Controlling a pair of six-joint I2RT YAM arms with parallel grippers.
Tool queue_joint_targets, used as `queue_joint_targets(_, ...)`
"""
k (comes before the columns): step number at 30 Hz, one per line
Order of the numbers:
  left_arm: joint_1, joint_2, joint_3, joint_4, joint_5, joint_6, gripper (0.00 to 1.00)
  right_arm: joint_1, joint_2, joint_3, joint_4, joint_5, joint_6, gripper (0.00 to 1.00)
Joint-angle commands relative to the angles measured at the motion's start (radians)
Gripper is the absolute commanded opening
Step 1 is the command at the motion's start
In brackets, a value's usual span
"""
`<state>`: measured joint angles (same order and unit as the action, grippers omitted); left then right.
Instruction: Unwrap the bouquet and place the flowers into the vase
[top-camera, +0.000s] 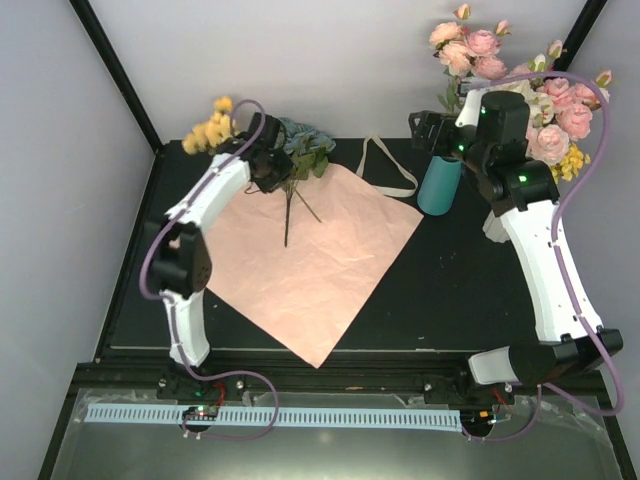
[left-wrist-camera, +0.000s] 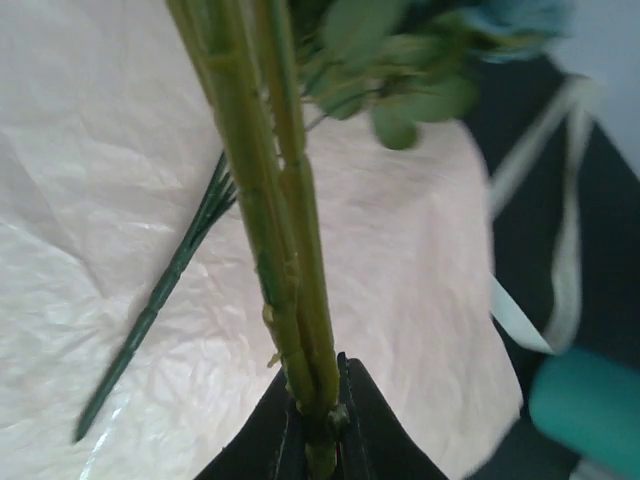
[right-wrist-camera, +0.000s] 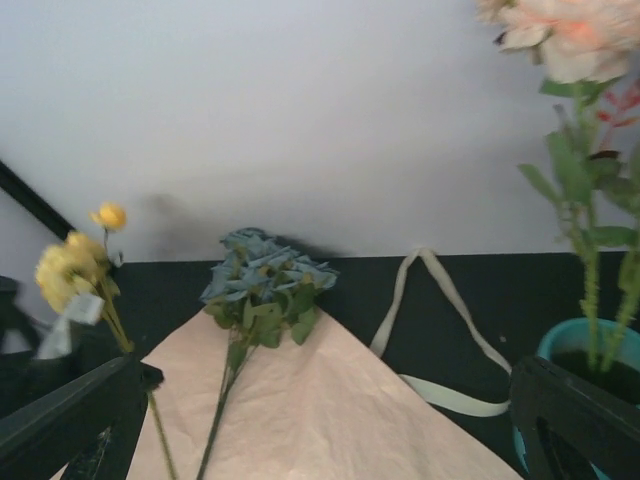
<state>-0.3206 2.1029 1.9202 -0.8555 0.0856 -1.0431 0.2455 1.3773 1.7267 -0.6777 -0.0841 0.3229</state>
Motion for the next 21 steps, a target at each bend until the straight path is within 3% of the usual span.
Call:
queue_joint_targets(1,0.009,-0.254,-0.128,0.127,-0.02,0.312,0.02,0.01,0.064,0.034,0.081,-0.139,0.041,1.0)
queue_joint_targets(5,0.009,-0.422,-0.268,0.173,0.037,0.551,0.02,0.064,0.144,0.1,0.141,-0.232,0.041,1.0)
queue_joint_targets(9,0.018,-0.632,-0.473,0.282,0.238,0.757,0.02,0.099,0.216,0.135,0.233,-0.363,0.107,1.0)
queue_joint_targets(15,0.041,-0.928,-0.756,0.465,0.478,0.825,0.01,0.164,0.295,0.197,0.321,-0.482,0.127,1.0)
queue_joint_targets(21,0.052,-0.972,-0.728,0.425,0.691,0.909,0.02,0.213,0.321,0.193,0.347,-0.548,0.132,1.0)
